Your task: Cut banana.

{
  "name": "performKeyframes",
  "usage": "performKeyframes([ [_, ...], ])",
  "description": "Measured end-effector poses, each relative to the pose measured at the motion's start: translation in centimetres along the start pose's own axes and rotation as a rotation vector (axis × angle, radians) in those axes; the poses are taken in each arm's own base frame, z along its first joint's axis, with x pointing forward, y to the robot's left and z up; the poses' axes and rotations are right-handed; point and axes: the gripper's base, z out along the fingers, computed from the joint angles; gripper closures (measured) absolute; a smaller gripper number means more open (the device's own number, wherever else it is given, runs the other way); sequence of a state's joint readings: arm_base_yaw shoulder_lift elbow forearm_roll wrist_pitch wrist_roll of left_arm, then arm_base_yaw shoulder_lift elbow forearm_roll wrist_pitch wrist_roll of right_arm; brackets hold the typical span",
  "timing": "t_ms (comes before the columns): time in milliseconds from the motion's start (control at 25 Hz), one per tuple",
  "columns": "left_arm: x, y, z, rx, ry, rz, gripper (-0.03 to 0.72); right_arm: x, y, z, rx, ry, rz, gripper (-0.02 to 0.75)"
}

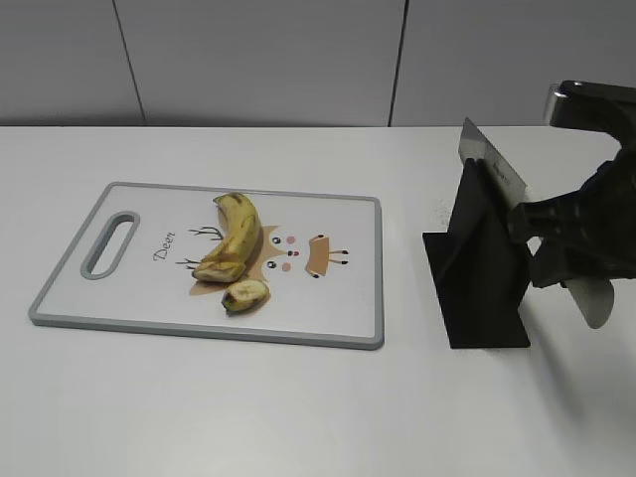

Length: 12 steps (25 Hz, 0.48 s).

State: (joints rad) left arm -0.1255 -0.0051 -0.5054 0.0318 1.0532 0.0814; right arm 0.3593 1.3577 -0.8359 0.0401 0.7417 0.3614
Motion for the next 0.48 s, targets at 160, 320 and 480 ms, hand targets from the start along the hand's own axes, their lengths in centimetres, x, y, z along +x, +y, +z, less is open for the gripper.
performKeyframes([
  [160, 0.00, 0.01, 0.00, -0.001, 0.000, 0.000, 0.150, 0.22, 0.00, 0.00, 0.000, 0.024, 0.010, 0.578],
  [320, 0.00, 0.01, 0.00, -0.001, 0.000, 0.000, 0.150, 0.41, 0.11, 0.16, -0.009, 0.052, 0.030, 0.578],
  [480, 0.00, 0.01, 0.00, -0.001, 0.000, 0.000, 0.150, 0.57, 0.43, 0.50, -0.040, 0.081, 0.034, 0.500],
])
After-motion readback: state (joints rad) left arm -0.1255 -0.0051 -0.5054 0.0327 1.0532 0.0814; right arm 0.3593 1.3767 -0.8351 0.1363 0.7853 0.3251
